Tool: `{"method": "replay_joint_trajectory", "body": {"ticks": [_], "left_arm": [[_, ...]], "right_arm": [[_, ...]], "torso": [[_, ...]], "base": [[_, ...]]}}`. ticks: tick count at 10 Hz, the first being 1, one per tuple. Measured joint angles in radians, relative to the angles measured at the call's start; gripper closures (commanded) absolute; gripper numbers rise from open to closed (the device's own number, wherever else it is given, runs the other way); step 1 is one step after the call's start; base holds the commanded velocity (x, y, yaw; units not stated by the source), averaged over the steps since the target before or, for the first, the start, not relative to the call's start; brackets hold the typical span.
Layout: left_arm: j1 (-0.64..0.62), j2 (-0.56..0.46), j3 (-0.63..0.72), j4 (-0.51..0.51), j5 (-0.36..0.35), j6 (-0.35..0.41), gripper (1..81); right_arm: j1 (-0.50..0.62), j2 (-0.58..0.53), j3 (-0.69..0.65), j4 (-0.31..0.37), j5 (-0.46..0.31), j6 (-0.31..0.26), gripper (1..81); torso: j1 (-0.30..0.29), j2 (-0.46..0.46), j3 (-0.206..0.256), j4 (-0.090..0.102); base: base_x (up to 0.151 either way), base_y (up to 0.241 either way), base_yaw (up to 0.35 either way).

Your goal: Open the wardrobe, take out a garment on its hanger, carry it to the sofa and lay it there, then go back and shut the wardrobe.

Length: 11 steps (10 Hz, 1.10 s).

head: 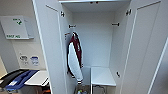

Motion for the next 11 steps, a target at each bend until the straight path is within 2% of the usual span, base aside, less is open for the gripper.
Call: {"method": "replay_joint_trajectory", "body": {"ticks": [3,8,11], "left_arm": [[-0.021,-0.099,-0.01,-0.102,-0.026,0.0,1.0],[-0.099,-0.122,-0.18,-0.203,-0.044,0.0,1.0],[-0.16,-0.223,-0.192,-0.257,-0.043,0.0,1.0]], "right_arm": [[0.084,-0.064,0.005,0.067,0.004,0.0,1.0],[0.154,-0.168,0.001,0.14,-0.001,0.0,1.0],[0.191,-0.218,-0.006,0.187,-0.011,0.0,1.0]], "torso": [[0.0,0.0,0.0,0.0],[0.0,0.0,0.0,0.0],[0.001,0.0,-0.001,0.0]], "base": [[0.0,0.0,0.0],[0.0,0.0,0.0],[0.0,0.0,0.0]]}}
